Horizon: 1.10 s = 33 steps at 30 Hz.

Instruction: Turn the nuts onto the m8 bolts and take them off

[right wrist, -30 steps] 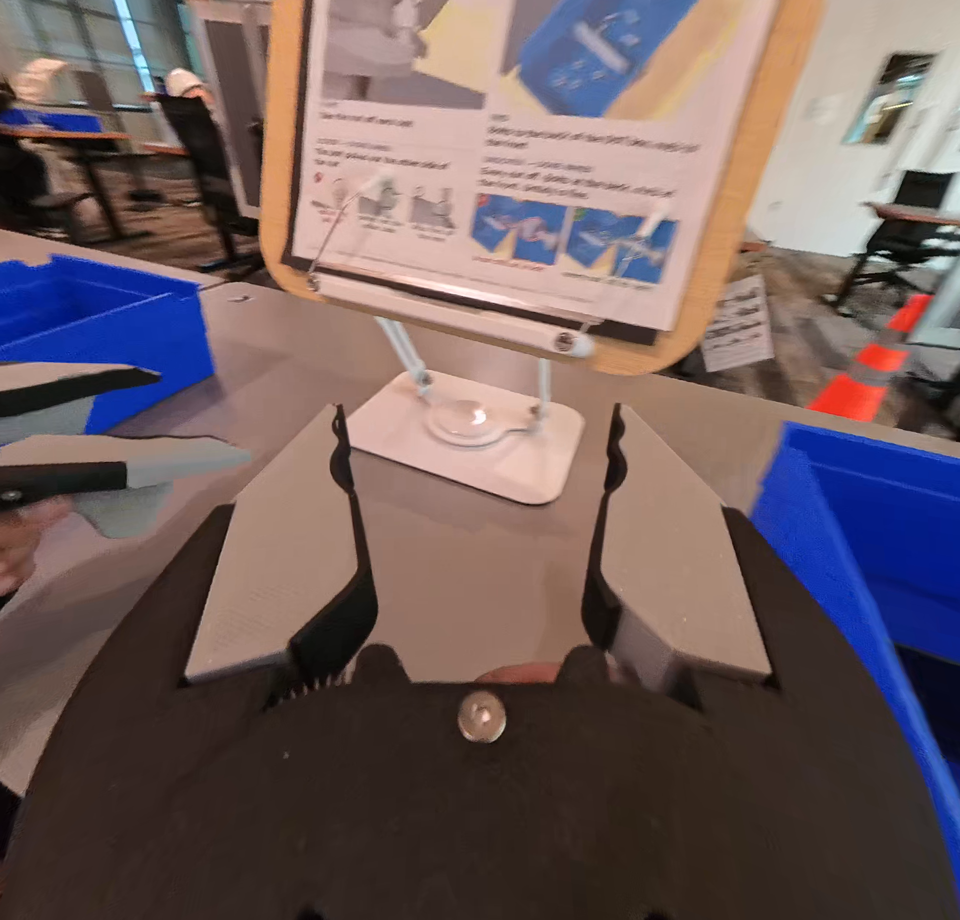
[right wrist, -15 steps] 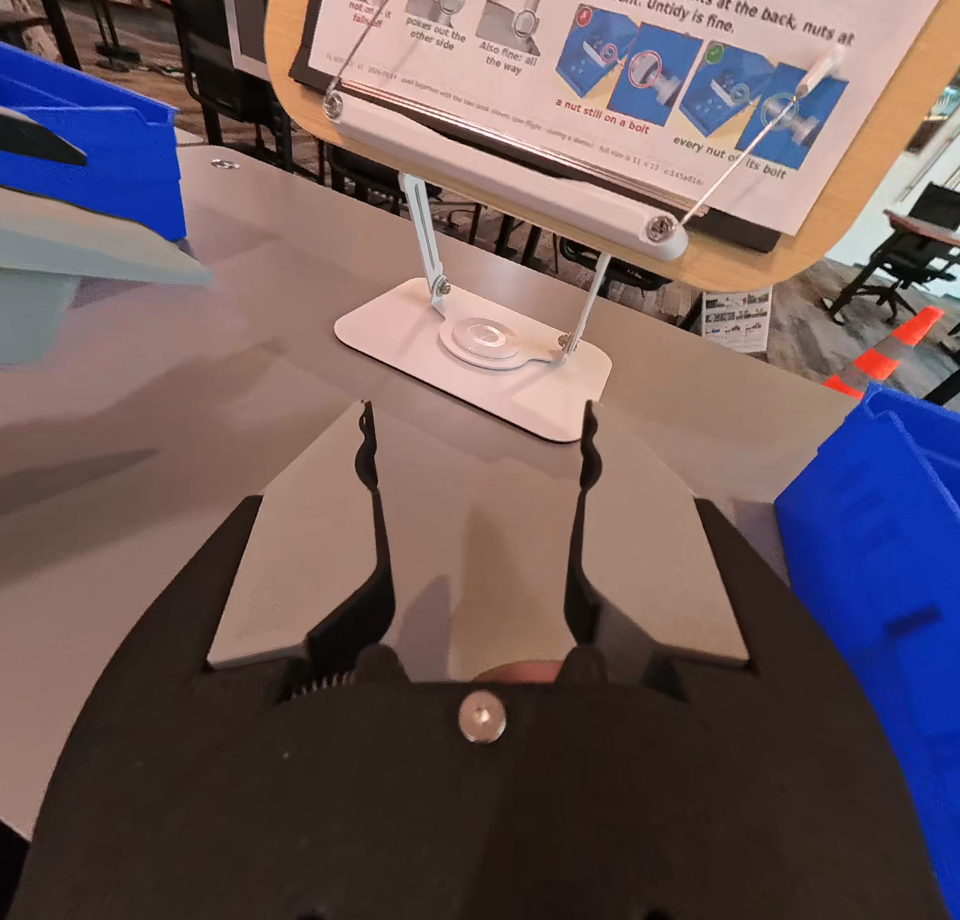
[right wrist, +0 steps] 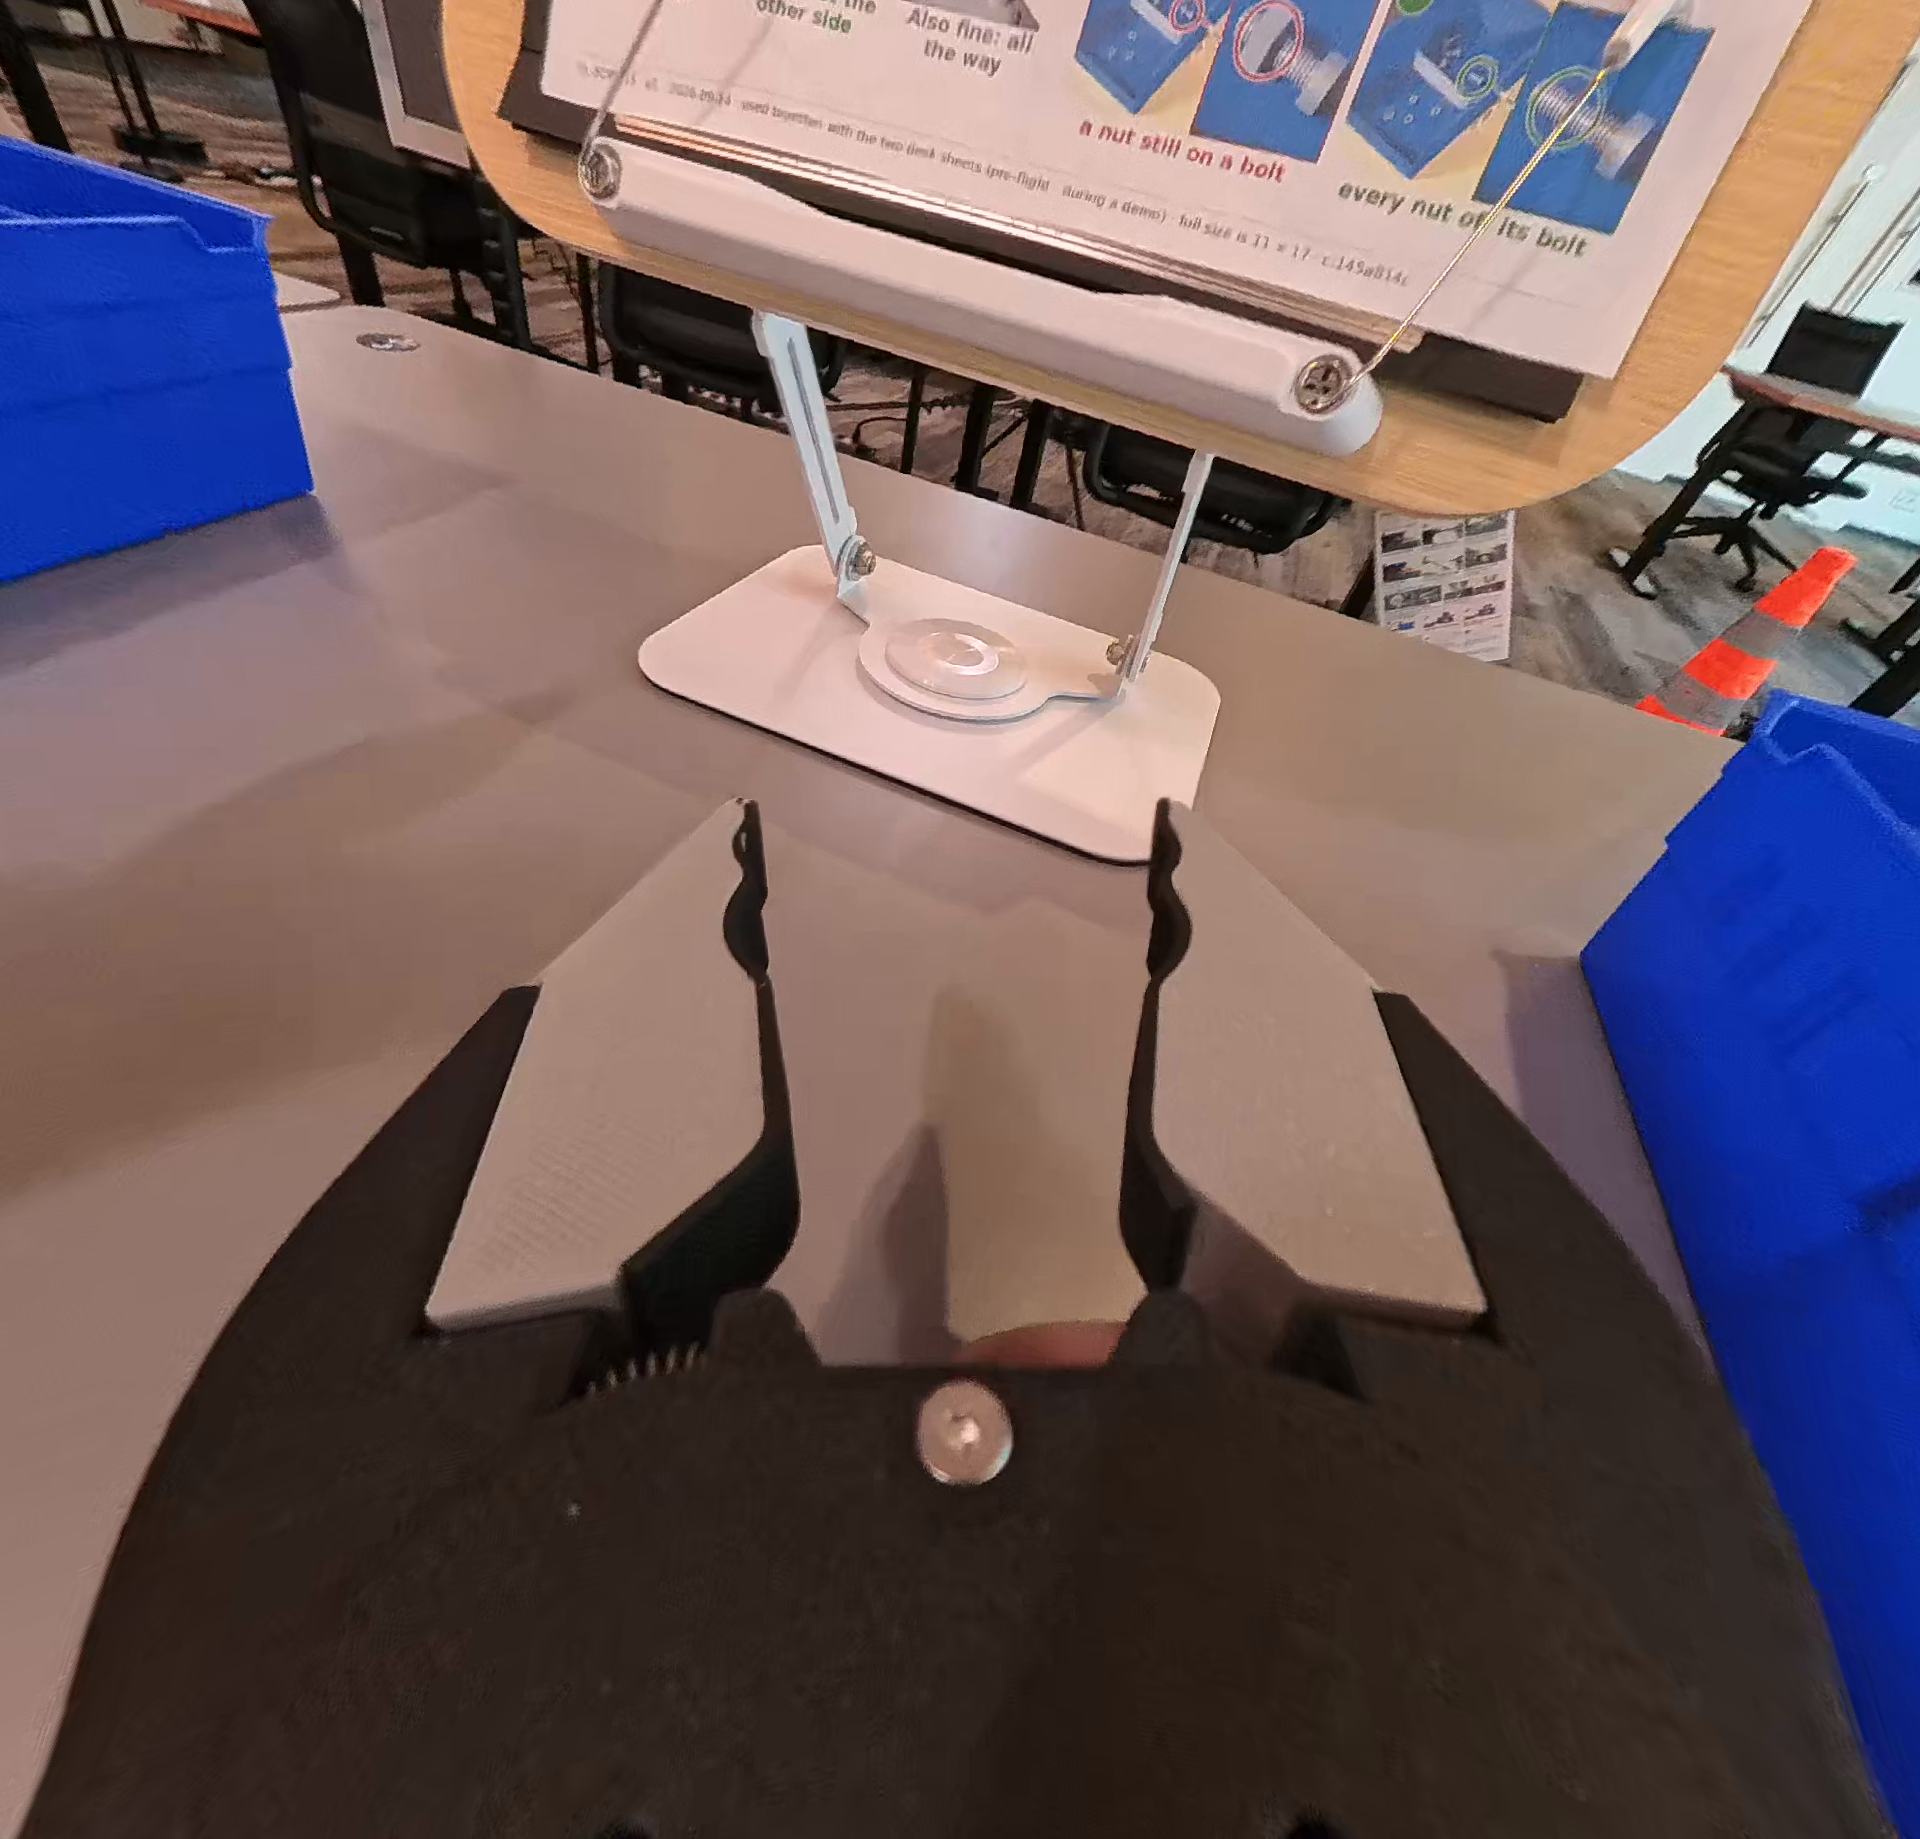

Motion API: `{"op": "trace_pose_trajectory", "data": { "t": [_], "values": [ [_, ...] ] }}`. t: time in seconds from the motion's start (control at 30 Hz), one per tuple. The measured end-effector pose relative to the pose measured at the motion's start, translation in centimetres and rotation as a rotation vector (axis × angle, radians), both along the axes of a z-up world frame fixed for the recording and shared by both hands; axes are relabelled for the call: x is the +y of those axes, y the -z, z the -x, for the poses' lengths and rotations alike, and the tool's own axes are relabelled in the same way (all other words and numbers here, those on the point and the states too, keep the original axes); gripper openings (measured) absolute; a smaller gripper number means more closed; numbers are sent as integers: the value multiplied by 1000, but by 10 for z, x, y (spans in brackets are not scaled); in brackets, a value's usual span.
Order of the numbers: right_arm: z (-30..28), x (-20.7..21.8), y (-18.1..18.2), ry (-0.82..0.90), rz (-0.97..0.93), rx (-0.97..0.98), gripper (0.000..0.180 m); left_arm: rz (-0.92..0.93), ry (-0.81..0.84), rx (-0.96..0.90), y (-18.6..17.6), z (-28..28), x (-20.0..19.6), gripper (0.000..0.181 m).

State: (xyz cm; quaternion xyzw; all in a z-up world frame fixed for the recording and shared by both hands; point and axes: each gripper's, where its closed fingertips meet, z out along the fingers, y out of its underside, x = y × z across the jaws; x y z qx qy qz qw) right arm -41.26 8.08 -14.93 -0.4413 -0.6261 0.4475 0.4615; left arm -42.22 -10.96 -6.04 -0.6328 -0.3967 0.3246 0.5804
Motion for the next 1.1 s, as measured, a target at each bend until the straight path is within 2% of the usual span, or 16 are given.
{"op": "trace_pose_trajectory", "data": {
  "t": [0.13,0.27,0.37,0.47,0.57,0.77,0.87,1.03,1.1],
  "values": [
    [-1,-7,1,-43,26,-19,71,-23,9,43,-33,-12,-48,98],
    [-3,-18,2,-91,33,-35,71,221,-28,71,-56,-9,-126,84],
    [-6,-24,1,-114,24,-31,71,383,24,-90,-26,5,-179,75],
    [-7,-28,0,-128,19,-30,71,455,112,-266,14,22,-210,64],
    [-7,-29,0,-131,12,-31,70,534,238,-324,49,31,-206,47],
    [-6,-26,3,-125,11,-39,70,896,447,-494,121,32,-195,35],
    [-5,-28,5,-134,16,-49,70,1025,490,-507,136,41,-197,33],
    [-6,-31,6,-142,-2,-52,70,1047,610,-504,147,46,-180,22],
    [-7,-32,5,-146,-3,-47,70,1063,637,-519,156,46,-178,24]
  ]
}}
